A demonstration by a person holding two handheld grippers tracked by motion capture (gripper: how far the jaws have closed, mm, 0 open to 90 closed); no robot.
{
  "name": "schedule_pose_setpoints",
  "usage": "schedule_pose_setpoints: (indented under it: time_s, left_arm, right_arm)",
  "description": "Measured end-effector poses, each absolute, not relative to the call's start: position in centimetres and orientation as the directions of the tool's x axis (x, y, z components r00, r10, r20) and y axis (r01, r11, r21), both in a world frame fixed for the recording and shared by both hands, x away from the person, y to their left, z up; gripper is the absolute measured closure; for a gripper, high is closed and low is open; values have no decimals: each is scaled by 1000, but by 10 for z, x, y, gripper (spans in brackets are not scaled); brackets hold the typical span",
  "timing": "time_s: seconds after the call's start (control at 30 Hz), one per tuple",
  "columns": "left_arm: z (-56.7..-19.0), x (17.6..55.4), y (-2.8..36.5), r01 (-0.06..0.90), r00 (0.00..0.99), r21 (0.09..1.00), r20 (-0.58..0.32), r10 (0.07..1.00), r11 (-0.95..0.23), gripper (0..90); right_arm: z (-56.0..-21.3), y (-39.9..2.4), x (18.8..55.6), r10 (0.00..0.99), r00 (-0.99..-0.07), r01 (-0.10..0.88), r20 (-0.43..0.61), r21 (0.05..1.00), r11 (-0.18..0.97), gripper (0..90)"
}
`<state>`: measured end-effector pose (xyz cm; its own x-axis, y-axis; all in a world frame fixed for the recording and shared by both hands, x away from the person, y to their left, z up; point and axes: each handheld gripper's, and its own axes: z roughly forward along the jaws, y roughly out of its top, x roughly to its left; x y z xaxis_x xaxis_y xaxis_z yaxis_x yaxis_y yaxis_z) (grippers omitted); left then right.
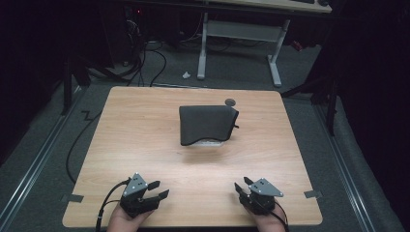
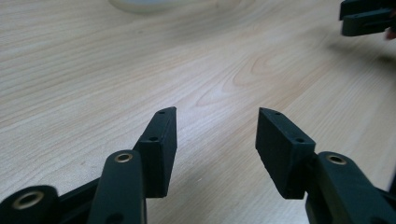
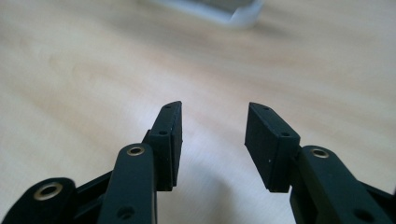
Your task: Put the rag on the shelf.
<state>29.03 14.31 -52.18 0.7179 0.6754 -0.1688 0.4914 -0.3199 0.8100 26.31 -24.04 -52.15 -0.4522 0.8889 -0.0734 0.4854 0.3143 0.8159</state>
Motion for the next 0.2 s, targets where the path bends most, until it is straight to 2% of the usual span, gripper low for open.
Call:
schedule_pose_setpoints:
  time_s: [0.2]
  left_arm:
    - [-527, 292, 141, 506, 721, 797, -179, 669, -331, 486]
  right_arm:
    - [-526, -239, 269, 888, -454, 497, -75, 806, 322, 567]
